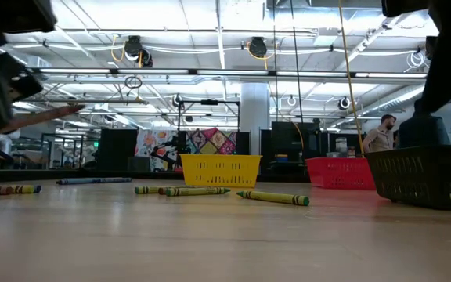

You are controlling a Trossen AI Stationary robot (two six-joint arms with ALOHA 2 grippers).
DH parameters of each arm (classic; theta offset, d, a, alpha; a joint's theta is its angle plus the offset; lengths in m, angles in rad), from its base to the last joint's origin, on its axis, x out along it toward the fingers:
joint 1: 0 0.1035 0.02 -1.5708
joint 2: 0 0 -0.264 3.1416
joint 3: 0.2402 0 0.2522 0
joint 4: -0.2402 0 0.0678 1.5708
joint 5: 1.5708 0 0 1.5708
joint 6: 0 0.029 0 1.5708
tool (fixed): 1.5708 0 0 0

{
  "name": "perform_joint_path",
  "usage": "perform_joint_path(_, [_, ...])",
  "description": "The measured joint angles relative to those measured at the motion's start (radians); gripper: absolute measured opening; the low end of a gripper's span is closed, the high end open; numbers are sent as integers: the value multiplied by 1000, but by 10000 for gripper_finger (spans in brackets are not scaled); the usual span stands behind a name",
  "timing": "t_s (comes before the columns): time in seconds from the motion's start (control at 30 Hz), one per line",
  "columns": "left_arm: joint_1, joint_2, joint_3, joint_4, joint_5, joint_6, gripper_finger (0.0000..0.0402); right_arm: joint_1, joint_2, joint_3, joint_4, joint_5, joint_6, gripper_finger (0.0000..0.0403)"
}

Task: Sort crayons
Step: Put the brown crayon into the yellow bin

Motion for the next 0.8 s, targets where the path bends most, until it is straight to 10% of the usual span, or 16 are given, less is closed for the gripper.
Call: perform_joint_path(0.8, [465, -1, 2, 209, 193, 570, 8, -2, 0, 0, -127, 249, 186, 112])
